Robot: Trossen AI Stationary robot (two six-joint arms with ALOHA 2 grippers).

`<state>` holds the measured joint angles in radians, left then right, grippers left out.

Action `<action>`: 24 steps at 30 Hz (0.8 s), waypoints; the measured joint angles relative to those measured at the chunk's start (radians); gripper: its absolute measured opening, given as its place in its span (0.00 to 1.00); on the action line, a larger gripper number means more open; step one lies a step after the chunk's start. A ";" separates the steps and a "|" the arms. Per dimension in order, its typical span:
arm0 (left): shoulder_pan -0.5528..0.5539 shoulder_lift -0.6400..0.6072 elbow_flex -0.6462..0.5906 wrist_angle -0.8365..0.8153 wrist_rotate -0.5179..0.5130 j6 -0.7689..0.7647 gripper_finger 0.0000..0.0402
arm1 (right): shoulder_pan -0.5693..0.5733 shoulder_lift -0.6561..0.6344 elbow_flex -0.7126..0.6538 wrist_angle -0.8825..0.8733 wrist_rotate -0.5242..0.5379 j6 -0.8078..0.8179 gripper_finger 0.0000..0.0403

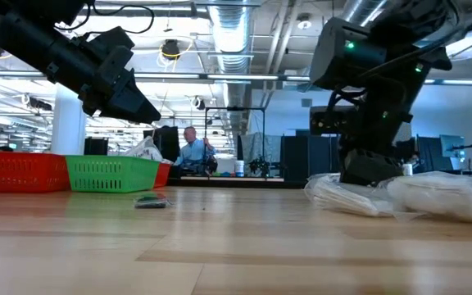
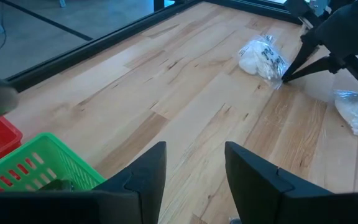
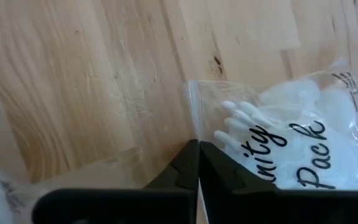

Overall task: Pick & Place Travel size toiletries
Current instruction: Put the white cotton pack into the top red bin

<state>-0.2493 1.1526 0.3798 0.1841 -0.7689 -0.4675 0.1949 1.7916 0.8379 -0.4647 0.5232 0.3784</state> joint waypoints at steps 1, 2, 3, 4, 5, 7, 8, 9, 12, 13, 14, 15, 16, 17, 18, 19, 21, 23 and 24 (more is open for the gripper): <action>0.000 0.000 0.000 0.000 0.000 0.000 0.38 | -0.001 0.000 0.000 0.001 0.000 -0.005 0.01; 0.000 0.000 0.000 0.000 0.000 0.000 0.38 | -0.001 0.000 0.003 -0.003 -0.001 -0.013 0.01; 0.000 0.000 0.000 0.000 0.000 0.000 0.38 | 0.003 -0.006 0.012 -0.013 -0.003 -0.017 0.00; 0.000 0.000 0.000 0.000 0.000 0.000 0.38 | 0.006 -0.012 0.022 -0.022 -0.006 -0.020 0.00; 0.000 0.000 0.000 0.000 0.000 0.000 0.38 | 0.008 -0.015 0.034 -0.041 -0.010 -0.023 0.00; 0.000 0.000 0.000 0.000 0.000 0.000 0.38 | 0.015 -0.037 0.057 -0.088 -0.011 -0.032 0.00; 0.000 0.000 0.000 0.000 0.000 0.000 0.38 | 0.022 -0.058 0.074 -0.095 0.004 -0.035 0.00; 0.000 0.000 0.000 0.000 0.000 0.008 0.38 | 0.026 -0.078 0.092 -0.096 0.019 -0.040 0.00; 0.000 0.000 0.000 0.000 0.000 0.023 0.38 | 0.040 -0.132 0.109 -0.127 0.045 -0.048 0.00; 0.000 0.000 0.000 0.000 0.000 0.023 0.38 | 0.042 -0.148 0.113 -0.125 0.052 -0.056 0.00; 0.000 0.000 0.000 0.000 0.000 0.023 0.38 | 0.045 -0.167 0.120 -0.119 0.062 -0.063 0.00; 0.000 0.000 0.000 0.000 0.000 0.024 0.38 | 0.047 -0.189 0.125 -0.116 0.076 -0.068 0.00; 0.000 0.000 0.000 0.000 0.000 0.024 0.38 | 0.048 -0.208 0.129 -0.116 0.079 -0.072 0.00; 0.000 0.000 0.000 0.000 0.000 0.024 0.38 | 0.047 -0.220 0.134 -0.115 0.083 -0.074 0.00; 0.000 0.000 0.000 0.001 0.000 0.025 0.38 | 0.047 -0.229 0.138 -0.116 0.084 -0.080 0.00; 0.000 0.000 0.000 0.003 0.000 0.026 0.38 | 0.047 -0.240 0.142 -0.120 0.084 -0.092 0.00; 0.000 0.000 0.000 0.009 0.000 0.031 0.38 | 0.047 -0.260 0.162 -0.113 0.087 -0.118 0.00; 0.000 0.000 0.000 0.031 0.000 0.057 0.38 | 0.047 -0.272 0.183 -0.102 0.088 -0.150 0.00; 0.000 0.000 0.000 0.047 0.000 0.074 0.38 | 0.047 -0.273 0.193 -0.102 0.088 -0.164 0.00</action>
<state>-0.2493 1.1528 0.3798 0.2312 -0.7689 -0.3934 0.2417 1.5181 1.0311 -0.5663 0.6113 0.2139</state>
